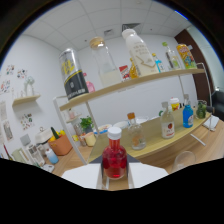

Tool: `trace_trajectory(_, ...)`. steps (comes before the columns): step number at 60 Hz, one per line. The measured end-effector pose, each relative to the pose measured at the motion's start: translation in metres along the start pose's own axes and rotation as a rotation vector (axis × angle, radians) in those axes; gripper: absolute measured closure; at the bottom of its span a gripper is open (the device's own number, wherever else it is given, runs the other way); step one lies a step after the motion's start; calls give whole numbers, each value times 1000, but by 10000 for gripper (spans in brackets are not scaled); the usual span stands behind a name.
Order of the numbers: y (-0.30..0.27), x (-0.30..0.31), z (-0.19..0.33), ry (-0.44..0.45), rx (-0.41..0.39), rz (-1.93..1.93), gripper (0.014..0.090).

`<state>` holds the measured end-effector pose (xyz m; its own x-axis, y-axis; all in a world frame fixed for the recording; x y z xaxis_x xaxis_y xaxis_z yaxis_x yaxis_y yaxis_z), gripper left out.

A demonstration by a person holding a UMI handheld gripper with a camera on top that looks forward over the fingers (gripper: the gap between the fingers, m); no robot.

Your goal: Make me a cup of Vodka Sunrise.

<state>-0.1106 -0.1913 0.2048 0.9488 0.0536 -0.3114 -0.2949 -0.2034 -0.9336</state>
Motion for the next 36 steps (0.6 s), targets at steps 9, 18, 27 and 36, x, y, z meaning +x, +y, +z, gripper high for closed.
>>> trace_trajectory(9,84,5,23,39,-144,-94,704)
trace_trajectory(18,136,7,33,64,-233,-155,704)
trace_trajectory(27,167,5,35,72,-299,-217,703)
trace_trajectory(36,184,6,35,93,-352,-236,703)
